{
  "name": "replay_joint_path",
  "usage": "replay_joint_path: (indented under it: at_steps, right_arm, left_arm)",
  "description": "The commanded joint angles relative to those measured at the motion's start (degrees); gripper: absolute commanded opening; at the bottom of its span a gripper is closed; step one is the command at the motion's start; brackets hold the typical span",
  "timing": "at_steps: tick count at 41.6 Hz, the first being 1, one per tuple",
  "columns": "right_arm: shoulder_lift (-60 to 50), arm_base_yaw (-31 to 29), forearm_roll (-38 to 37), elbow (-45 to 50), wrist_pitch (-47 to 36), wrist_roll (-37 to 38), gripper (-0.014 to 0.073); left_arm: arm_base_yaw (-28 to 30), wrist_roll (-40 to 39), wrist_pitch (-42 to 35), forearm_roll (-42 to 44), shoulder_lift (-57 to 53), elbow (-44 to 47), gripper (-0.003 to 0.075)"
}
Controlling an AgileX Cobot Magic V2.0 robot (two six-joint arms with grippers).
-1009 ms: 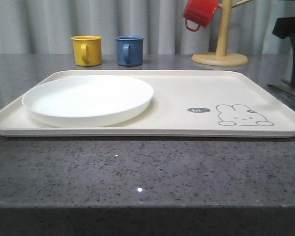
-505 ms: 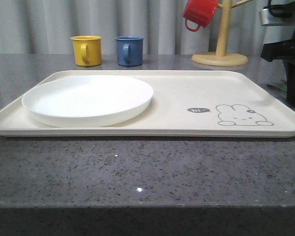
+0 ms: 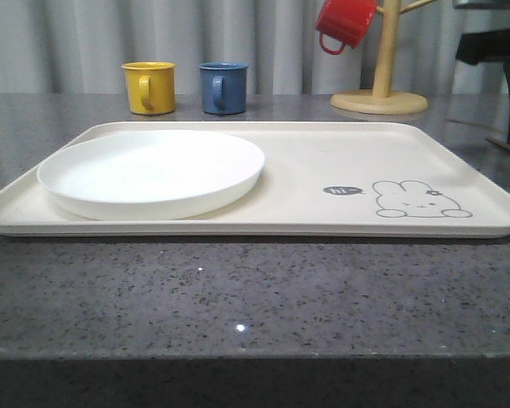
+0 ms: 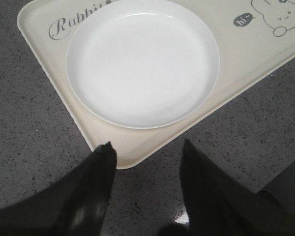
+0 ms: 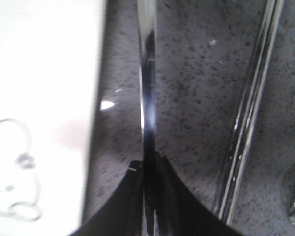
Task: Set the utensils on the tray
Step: 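Place the fork on the tray beside the bunny and release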
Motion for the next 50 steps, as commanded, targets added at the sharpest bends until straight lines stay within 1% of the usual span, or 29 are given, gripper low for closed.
replay_joint_path:
  at_steps: [1,5,13,17,23,29,36,44,47,50]
  right_arm:
    - [-3.11,3.12,1.85,-4.97,2.68,-0.65,0.0025]
    - [-2.77,6.74,2.98,-7.53,3.83,-0.38,0.0025]
    - [-0.3,13.32,3.13,-11.21,4.02,5.07,0.0027]
    - [2.11,15.8,3.13,-12.62,4.13,9.48,0.0027]
    - [4.95,16.8,3.62,-12.86,2.04,20.97,0.0027]
    - [7.3,16.8,4.71,-12.86,-0.09,26.13,0.0027]
    - [9.22,16.87,8.49,-12.86,-3.26,27.46,0.0027]
    - [11.01,17.07,8.32,-12.86,-3.5,27.46,0.0031]
    - [11.01,17.17,8.32,-12.86,-3.78,27.46,0.0073]
    - [10.96,17.17,8.32,-12.86,-4.19,27.46,0.0168]
  left_arm:
    - [-0.43,-0.63,-3.26,-0.57,-0.56,-1.44,0.0314]
    - [-0.43,-0.63,-3.26,-0.57,-0.56,-1.44,0.0314]
    - [-0.43,-0.63,-3.26,-0.57,-0.56,-1.44,0.0314]
    - [-0.43,-0.63,-3.26,-0.57,-0.56,-1.44,0.0314]
    - [-0.43,-0.63,-3.38,-0.57,-0.56,-1.44,0.0314]
    - [-0.43,-0.63,-3.38,-0.57,-0.56,-1.44,0.0314]
    - [-0.43,-0.63,-3.46,-0.57,-0.56,-1.44,0.0314]
    - [-0.43,-0.63,-3.46,-0.57,-0.56,-1.44,0.0314]
    - [-0.43,-0.63,-3.46,-0.57,-0.56,-1.44,0.0314]
    - [-0.43,-0.63,-3.46,-0.57,-0.56,-1.44,0.0314]
